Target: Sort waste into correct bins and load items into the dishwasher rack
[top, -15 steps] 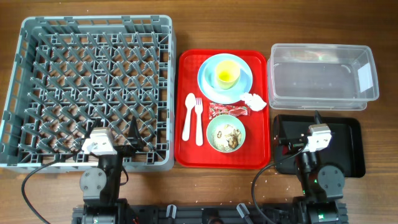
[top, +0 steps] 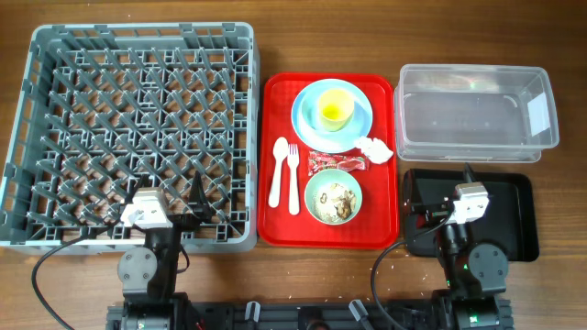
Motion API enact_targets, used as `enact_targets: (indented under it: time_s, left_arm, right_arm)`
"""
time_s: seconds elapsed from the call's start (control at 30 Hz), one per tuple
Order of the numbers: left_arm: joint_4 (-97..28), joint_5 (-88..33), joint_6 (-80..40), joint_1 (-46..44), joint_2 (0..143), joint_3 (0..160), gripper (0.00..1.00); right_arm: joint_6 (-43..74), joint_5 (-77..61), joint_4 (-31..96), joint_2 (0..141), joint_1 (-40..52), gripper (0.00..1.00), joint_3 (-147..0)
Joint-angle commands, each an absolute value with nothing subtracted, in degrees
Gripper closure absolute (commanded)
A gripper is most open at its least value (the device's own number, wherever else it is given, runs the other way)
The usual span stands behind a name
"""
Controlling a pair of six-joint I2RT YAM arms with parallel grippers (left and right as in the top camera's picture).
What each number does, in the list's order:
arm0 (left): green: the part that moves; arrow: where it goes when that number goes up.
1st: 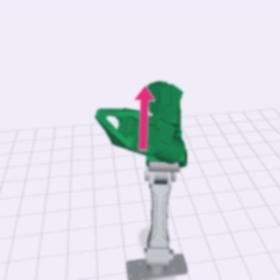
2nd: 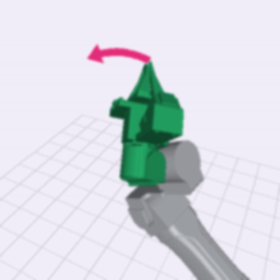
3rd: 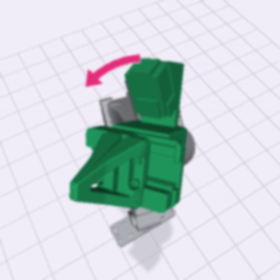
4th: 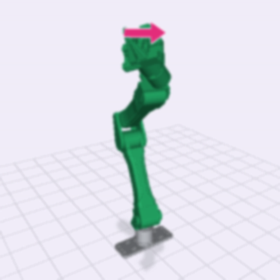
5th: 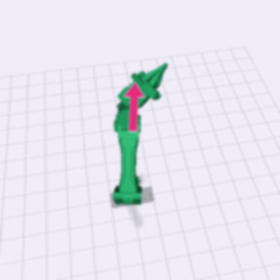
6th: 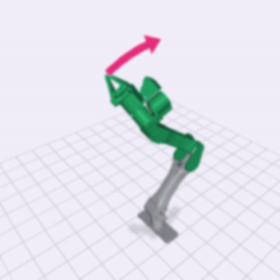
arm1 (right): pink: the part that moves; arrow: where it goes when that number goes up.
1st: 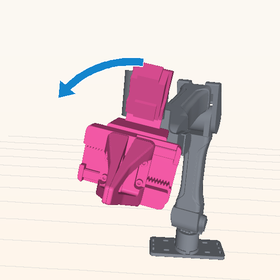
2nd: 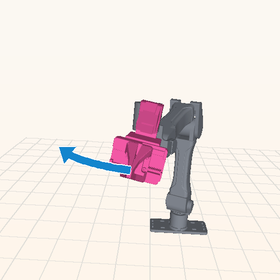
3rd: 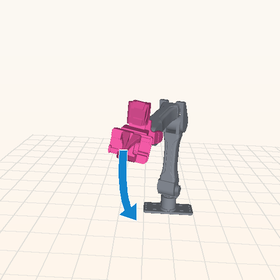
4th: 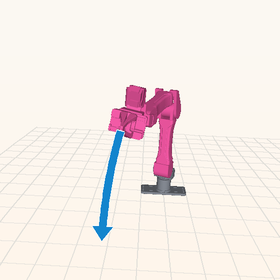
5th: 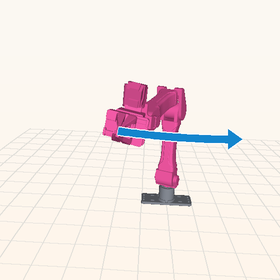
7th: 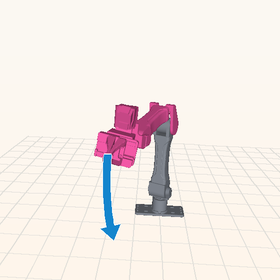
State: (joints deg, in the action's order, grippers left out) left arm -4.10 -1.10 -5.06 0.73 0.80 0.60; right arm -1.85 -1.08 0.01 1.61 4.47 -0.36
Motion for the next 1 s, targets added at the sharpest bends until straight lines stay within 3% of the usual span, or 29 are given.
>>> enact_targets:
  time_s: [0.0,0.47,0.53,0.67,0.9,0.97]
  left_arm:
    - [-4.34,-0.80,-4.78,0.47,0.45,0.34,0.00]
    - [-4.32,-0.80,-4.71,0.47,0.45,0.34,0.00]
    - [-0.10,4.64,-4.75,0.47,0.43,0.34,0.00]
    - [-1.37,4.43,-4.89,0.47,0.43,0.34,0.00]
    - [2.81,-22.59,-5.43,0.47,0.43,0.95,0.00]
    - [1.96,-25.06,-6.55,0.47,0.45,3.46,0.00]
  right_arm:
    - [-2.61,-1.58,-0.30,1.78,4.64,0.00,-0.30]
    - [-2.63,-1.58,-0.30,1.78,4.64,0.00,-0.30]
    - [-2.63,-1.58,-0.30,1.78,4.64,0.00,-0.30]
    - [-2.61,-1.56,-0.30,1.78,4.64,0.00,-0.30]
    - [-2.61,-1.58,-0.30,1.78,4.64,0.00,-0.30]
    - [-2.63,-1.58,-0.30,1.78,4.64,0.00,-0.30]
